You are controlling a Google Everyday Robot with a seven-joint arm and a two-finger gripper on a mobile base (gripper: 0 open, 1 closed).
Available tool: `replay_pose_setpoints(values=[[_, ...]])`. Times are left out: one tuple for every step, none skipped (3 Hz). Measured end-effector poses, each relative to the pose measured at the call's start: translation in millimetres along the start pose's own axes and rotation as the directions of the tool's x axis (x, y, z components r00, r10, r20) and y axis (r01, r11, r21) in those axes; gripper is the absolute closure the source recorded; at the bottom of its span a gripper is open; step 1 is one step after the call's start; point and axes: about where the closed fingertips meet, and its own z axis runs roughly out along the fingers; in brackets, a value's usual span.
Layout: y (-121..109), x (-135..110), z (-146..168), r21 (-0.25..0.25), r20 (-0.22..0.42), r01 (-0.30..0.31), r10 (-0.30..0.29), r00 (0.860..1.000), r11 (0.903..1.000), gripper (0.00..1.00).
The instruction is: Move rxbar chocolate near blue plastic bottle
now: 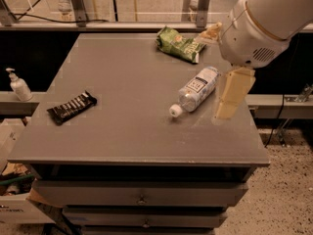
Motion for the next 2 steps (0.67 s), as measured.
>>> replay_pose_setpoints(values=[[-16,-37,25,-0.012,0.064,0.08,-0.079,0.995,0.9967,0.0],[-24,-75,43,-0.006,0.104,0.134,-0.133,0.986,0.9909,0.0]])
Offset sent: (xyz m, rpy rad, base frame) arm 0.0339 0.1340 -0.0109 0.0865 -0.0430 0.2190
